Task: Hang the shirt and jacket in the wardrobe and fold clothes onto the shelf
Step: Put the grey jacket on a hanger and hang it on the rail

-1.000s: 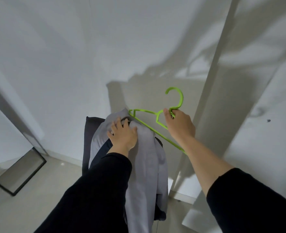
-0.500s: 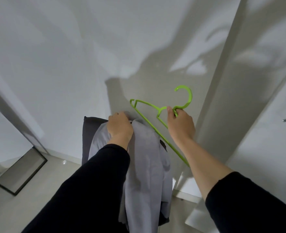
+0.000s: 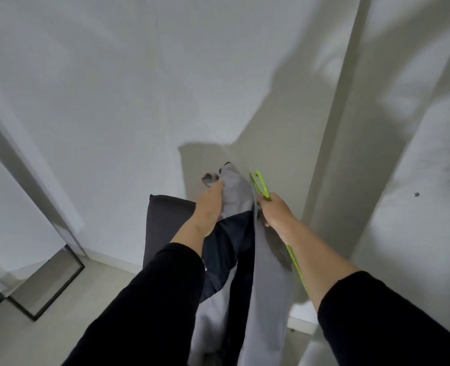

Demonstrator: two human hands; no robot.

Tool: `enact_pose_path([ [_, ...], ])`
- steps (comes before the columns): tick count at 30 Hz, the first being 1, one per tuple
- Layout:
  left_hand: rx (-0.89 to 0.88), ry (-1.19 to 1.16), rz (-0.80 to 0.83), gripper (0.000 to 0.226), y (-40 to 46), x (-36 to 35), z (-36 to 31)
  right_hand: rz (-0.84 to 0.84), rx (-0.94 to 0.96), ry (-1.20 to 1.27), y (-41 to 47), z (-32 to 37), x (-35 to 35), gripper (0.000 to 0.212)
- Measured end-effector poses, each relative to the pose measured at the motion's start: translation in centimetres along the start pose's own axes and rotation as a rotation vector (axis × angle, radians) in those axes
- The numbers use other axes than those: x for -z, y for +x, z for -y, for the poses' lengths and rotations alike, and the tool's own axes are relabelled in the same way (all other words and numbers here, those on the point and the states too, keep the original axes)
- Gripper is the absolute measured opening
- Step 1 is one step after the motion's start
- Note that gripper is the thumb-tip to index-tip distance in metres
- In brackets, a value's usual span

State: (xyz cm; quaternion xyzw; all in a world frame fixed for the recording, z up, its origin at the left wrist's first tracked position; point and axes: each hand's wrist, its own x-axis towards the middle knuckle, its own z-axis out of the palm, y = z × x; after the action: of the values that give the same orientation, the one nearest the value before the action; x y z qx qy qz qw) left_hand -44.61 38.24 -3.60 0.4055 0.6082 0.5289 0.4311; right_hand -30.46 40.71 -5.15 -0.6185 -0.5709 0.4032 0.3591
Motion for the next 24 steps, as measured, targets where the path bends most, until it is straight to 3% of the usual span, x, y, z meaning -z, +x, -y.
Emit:
enact_pose_path([
  [2,-0.019,0.006,0.115,0.031,-1.2,-0.9,0.1,0.05,-0.06,0.184,-1.0,0.4,0.8,0.03],
  [6,-0.003,0.066,0.261,0.029,-2.9,-2.2,0.4,0.106,-0.193,0.344,-1.7,0.8,3.1,0.058],
  [10,0.033,0.122,0.323,0.026,-4.5,-3.0,0.7,-0.004,-0.193,0.381,-2.7,0.7,4.5,0.019],
  [12,-0.013,0.159,0.281,0.028,-4.6,-3.2,0.7,-0.074,-0.139,0.418,-3.1,0.9,5.2,0.016],
  [14,-0.113,0.225,0.164,0.037,-4.3,-3.4,0.2,-0.092,-0.081,0.482,-3.8,1.5,6.3,0.017],
  [16,-0.13,0.135,0.107,0.045,-4.6,-3.8,-1.0,-0.11,-0.042,0.49,-4.7,2.0,7.7,0.02],
  [19,0.012,-0.038,0.333,0.08,-5.7,-5.7,-3.3,-0.158,0.002,0.529,-5.9,2.3,10.3,0.026],
  [21,0.019,-0.022,0.451,0.065,-7.0,-8.0,-4.4,-0.183,0.041,0.556,-6.9,2.4,12.5,0.022],
  [24,-0.136,0.134,0.246,0.035,-7.7,-10.9,-5.8,-0.227,0.047,0.574,-8.8,2.1,16.2,0.031],
])
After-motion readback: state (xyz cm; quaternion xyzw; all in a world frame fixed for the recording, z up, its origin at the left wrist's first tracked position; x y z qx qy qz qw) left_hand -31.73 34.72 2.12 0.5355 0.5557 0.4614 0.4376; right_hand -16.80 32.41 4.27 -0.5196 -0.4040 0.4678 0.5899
